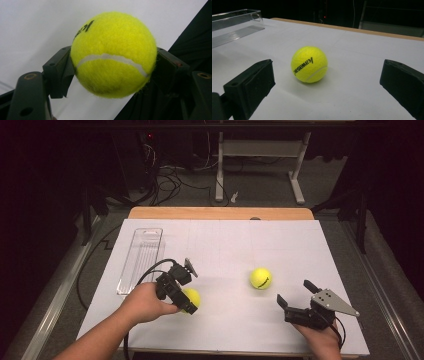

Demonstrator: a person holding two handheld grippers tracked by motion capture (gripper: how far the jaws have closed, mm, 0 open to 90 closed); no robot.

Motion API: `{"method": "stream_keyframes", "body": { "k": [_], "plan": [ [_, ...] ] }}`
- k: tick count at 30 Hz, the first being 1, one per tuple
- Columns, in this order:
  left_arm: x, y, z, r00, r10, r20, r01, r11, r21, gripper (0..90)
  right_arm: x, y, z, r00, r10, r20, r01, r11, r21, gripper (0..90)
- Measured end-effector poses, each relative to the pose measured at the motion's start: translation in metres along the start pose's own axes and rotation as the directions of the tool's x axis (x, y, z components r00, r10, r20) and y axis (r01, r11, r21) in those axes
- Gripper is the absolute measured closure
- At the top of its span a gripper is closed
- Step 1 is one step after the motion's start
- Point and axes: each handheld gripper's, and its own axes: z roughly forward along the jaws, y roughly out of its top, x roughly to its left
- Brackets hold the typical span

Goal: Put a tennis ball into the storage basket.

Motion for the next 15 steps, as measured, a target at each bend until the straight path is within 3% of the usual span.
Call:
{"method": "stream_keyframes", "body": {
  "k": [15],
  "plan": [
    [0.014,-0.017,-0.012,0.9979,-0.064,0.005,0.064,0.9966,0.052,26.3,0.001,-0.001,0.001,1.0000,-0.003,-0.002,0.003,1.0000,0.004,0.3]
  ]
}}
